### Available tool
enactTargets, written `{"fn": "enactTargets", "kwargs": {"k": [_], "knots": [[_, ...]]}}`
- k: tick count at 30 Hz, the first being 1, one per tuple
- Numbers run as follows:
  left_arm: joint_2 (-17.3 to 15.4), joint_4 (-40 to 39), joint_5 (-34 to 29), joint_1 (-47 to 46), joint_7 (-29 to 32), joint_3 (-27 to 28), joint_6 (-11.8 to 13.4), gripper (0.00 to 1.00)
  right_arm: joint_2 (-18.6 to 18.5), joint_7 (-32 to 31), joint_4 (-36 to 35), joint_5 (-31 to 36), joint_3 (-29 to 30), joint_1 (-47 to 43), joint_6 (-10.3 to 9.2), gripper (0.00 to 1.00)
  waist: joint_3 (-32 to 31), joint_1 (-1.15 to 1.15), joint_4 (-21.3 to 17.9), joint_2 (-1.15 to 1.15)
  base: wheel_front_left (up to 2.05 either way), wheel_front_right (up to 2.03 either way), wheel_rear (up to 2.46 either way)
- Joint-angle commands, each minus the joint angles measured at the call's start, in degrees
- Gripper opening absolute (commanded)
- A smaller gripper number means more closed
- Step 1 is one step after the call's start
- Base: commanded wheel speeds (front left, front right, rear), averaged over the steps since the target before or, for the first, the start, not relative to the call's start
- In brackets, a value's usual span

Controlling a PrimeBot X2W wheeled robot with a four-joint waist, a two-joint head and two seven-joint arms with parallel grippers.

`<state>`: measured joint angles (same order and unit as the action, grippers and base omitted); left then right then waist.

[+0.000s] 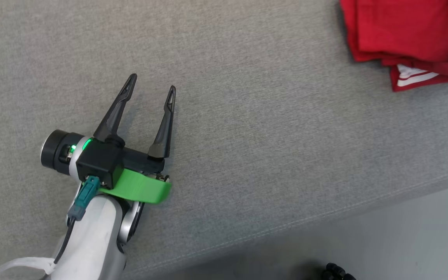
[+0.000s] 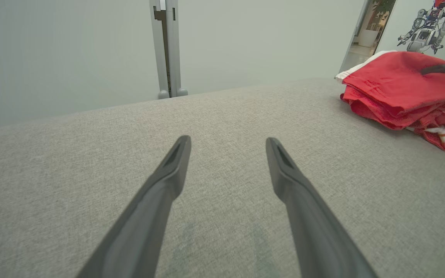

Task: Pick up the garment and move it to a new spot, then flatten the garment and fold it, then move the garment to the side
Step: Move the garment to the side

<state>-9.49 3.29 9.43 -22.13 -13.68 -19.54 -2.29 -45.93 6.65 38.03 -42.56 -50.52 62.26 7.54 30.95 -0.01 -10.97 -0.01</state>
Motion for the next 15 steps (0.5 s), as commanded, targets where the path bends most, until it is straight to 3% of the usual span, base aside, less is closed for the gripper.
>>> {"fn": "enactTargets", "kwargs": {"k": [1, 2, 3, 4, 5, 6, 10, 15], "knots": [[-0.02, -0.1, -0.46, -1.32, -0.38, 0.05, -0.14, 1.0, -0.28, -0.74, 1.08, -1.23, -0.1, 0.93, -0.11, 0.0, 2.66, 0.01, 2.42, 0.01, 0.0, 0.0, 0.0], [0.01, 0.01, -0.48, -1.52, -0.51, 0.06, -0.15, 1.0, -0.32, -0.99, 2.05, -1.96, -0.49, 1.04, -0.11, 0.0, 2.92, 0.01, 2.61, 0.01, 0.0, 0.0, 0.0], [0.04, 0.08, -0.49, -1.62, -0.56, 0.03, -0.1, 1.0, -0.23, -0.88, 2.9, -3.25, -0.3, 1.27, -0.11, 0.13, 3.21, 0.01, 2.77, 0.01, 0.0, 0.0, 0.0], [0.04, 0.14, -0.45, -1.73, -0.67, 0.08, -0.07, 1.0, 0.17, -1.64, 3.57, -4.83, -0.54, 0.88, -0.11, 0.38, 3.44, 0.01, 2.88, 0.01, 0.0, 0.0, 0.0], [-0.04, 0.21, -0.47, -1.89, -0.73, 0.11, -0.07, 1.0, 0.21, -2.38, 4.61, -5.82, -0.69, 0.52, -0.11, 0.79, 3.63, 0.01, 2.93, 0.01, 0.0, 0.0, 0.0], [-0.11, 0.2, -0.52, -1.99, -0.86, 0.16, 0.02, 1.0, 0.14, -2.86, 5.89, -6.55, -0.51, 0.6, -0.11, 1.0, 3.84, 0.01, 2.95, 0.01, 0.0, 0.0, 0.0], [-0.26, 0.43, -0.54, -2.44, -1.06, 0.17, 0.14, 1.0, 0.76, -1.98, 11.63, -8.55, 1.24, 1.19, -0.12, 1.0, 4.28, 0.01, 3.05, 0.01, 0.0, 0.0, 0.0], [-0.16, 0.94, -0.42, -2.59, -1.21, 0.1, 0.38, 1.0, 2.4, 3.3, 19.25, -5.73, 2.87, 3.17, -0.13, 1.0, 3.98, 0.01, 3.06, 0.01, 0.0, 0.0, 0.0]]}}
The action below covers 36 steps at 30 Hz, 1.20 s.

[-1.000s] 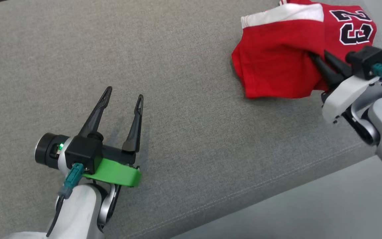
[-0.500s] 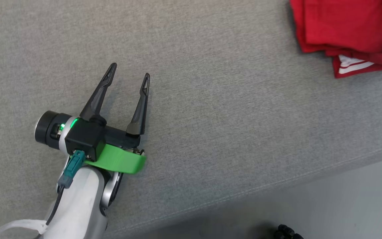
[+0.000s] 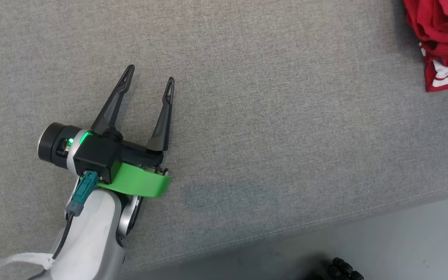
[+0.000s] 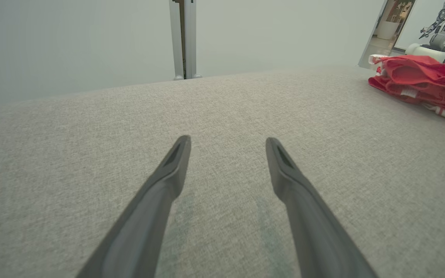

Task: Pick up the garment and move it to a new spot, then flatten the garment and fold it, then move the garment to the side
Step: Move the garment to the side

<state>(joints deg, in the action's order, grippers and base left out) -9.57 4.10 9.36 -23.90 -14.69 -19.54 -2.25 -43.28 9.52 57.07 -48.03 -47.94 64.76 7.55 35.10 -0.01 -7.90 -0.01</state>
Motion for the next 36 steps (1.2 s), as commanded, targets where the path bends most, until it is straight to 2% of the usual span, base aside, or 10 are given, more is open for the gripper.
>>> {"fn": "enactTargets", "kwargs": {"k": [1, 6, 12, 15, 18, 23, 27, 30, 36], "knots": [[0.0, 0.33, -0.24, -0.76, -0.26, 0.02, 0.32, 1.0, 0.65, 1.26, 1.17, -0.03, 0.63, 0.8, -0.13, 1.0, -0.45, 0.01, 0.0, 0.01, 0.0, 0.0, 0.0], [0.51, 1.15, 0.43, -0.29, -0.46, 0.04, 0.33, 1.0, 2.95, 3.27, 2.37, 0.09, 0.94, 0.22, -0.13, 1.0, -2.37, 0.01, 0.11, 0.01, 0.0, 0.0, 0.0], [0.8, 2.37, 1.11, 1.54, -0.46, 0.48, 0.77, 1.0, 3.97, 4.84, -1.65, -1.49, 1.27, -3.21, -0.12, 1.0, -6.08, 0.01, 0.49, 0.01, 0.0, 0.0, 0.0], [0.91, 2.7, 1.41, 2.86, -0.5, 0.98, 1.16, 1.0, 4.06, 5.55, -4.83, -1.52, 3.36, -6.19, -0.12, 1.0, -9.21, 0.01, 0.73, 0.01, 0.0, 0.0, 0.0], [0.66, 2.7, 1.83, 5.06, -0.52, 2.03, 1.67, 1.0, 4.76, 5.64, -11.21, 1.24, 10.57, -10.29, -0.12, 1.0, -12.47, 0.01, 0.74, 0.01, 0.0, 0.0, 0.0], [-0.02, 2.38, 2.65, 8.28, -0.48, 3.63, 2.51, 1.0, 10.26, 5.63, -23.54, 11.26, 27.57, -23.95, -0.12, 1.0, -17.35, 0.01, 1.23, 0.01, 0.0, 0.0, 0.0], [-0.82, 2.25, 3.29, 10.14, -0.48, 4.59, 2.93, 1.0, 18.03, 5.62, -33.86, 20.17, 37.67, -36.08, -0.12, 1.0, -20.47, 0.01, 2.05, 0.01, 0.0, 0.0, 0.0], [-1.55, 1.96, 3.52, 11.26, -0.42, 5.33, 3.43, 1.0, 22.71, 5.62, -40.47, 24.93, 41.35, -42.28, -0.12, 1.0, -22.6, 0.01, 2.66, 0.01, 0.0, 0.0, 0.0], [-2.12, 1.33, 4.43, 14.22, 0.1, 6.29, 4.55, 1.0, 29.65, 5.62, -48.43, 30.34, 43.29, -51.73, -0.12, 1.0, -26.23, 0.01, 3.73, 0.01, 0.0, 0.0, 0.0]]}}
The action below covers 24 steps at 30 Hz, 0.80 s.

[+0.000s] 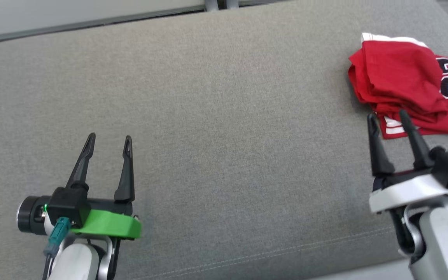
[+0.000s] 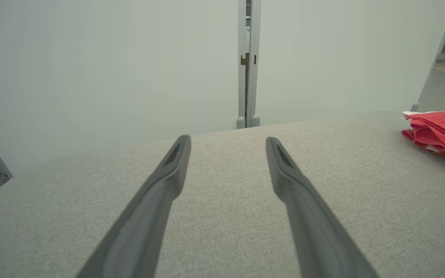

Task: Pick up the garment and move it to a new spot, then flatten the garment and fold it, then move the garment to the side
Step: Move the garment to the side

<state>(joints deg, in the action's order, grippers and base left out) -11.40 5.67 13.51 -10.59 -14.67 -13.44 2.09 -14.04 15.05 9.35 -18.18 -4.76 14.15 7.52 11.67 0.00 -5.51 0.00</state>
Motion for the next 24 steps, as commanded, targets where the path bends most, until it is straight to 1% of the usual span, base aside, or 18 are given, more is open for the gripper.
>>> {"fn": "enactTargets", "kwargs": {"k": [1, 4, 12, 17, 24], "knots": [[-0.49, -0.37, 0.37, 1.48, 0.13, 0.37, 0.49, 1.0, 1.26, 0.09, -1.37, 0.89, 0.19, -2.3, -0.08, 1.0, -3.26, 0.0, 1.44, 0.0, 0.0, 0.0, 0.0], [-0.85, -0.62, 0.92, 3.45, 0.18, 0.98, 1.07, 1.0, 3.39, 0.09, -2.82, 2.48, 0.02, -5.47, -0.08, 1.0, -4.57, 0.0, 1.74, 0.0, 0.0, 0.0, 0.0], [-0.68, -0.75, 2.26, 9.33, -0.08, 1.35, 1.83, 1.0, 6.85, 0.09, -4.43, 5.92, 1.14, -12.89, -0.08, 1.0, -9.38, 0.0, 2.5, 0.0, 0.0, 0.0, 0.0], [-0.65, -0.42, 2.58, 11.72, -0.28, 0.84, 1.31, 1.0, 7.9, 0.09, -5.37, 7.53, 1.14, -16.3, -0.07, 1.0, -11.45, 0.0, 2.83, 0.0, 0.0, 0.0, 0.0], [-0.82, 0.56, 2.72, 12.55, -0.18, 0.31, 1.37, 1.0, 8.82, -0.05, -6.22, 9.29, 0.91, -18.39, -0.08, 1.0, -12.27, 0.0, 3.0, 0.0, 0.0, 0.0, 0.0]]}}
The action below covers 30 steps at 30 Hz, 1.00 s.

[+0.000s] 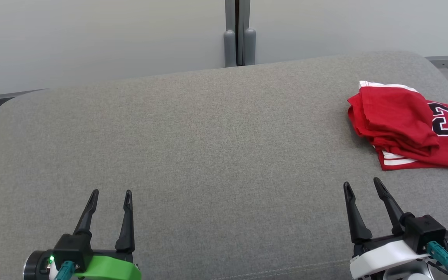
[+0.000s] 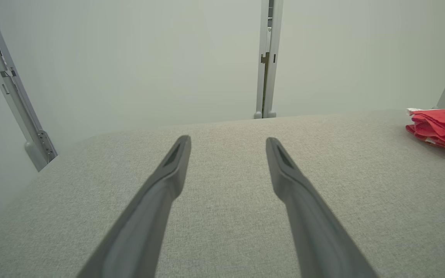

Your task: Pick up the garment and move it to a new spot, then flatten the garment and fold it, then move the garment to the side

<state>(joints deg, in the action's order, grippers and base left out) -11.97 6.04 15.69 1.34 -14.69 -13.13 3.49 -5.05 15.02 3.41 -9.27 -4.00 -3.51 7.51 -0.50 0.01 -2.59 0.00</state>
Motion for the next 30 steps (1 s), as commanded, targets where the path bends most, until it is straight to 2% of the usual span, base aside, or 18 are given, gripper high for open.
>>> {"fn": "enactTargets", "kwargs": {"k": [1, 26, 27, 30], "knots": [[-0.25, 0.28, 0.6, 0.61, -0.18, -0.03, -0.01, 1.0, -0.09, -0.1, -0.33, 0.54, 0.26, -0.92, -0.06, 1.0, -0.17, -0.01, 0.09, 0.0, 0.0, 0.0, 0.0], [0.36, 1.16, 1.8, -0.33, 0.26, 0.36, 2.78, 1.0, 0.63, -1.15, -1.29, 0.47, 0.71, -0.61, -0.07, 1.0, 0.03, -0.01, 0.86, 0.0, 0.0, 0.0, 0.0], [0.38, 1.24, 1.53, 0.06, 0.27, 0.22, 2.64, 0.0, 0.74, -1.05, -1.01, 0.61, 0.69, -0.54, 0.0, 0.0, 0.03, -0.01, 0.86, 0.0, 0.0, 0.0, 0.0], [0.73, 2.55, 2.35, 0.21, 0.55, 0.23, 2.43, 0.0, 0.85, -1.33, 0.32, -0.24, 0.76, -0.67, 0.01, 0.0, 0.04, -0.01, 0.88, 0.0, 0.0, 0.0, 0.0]]}}
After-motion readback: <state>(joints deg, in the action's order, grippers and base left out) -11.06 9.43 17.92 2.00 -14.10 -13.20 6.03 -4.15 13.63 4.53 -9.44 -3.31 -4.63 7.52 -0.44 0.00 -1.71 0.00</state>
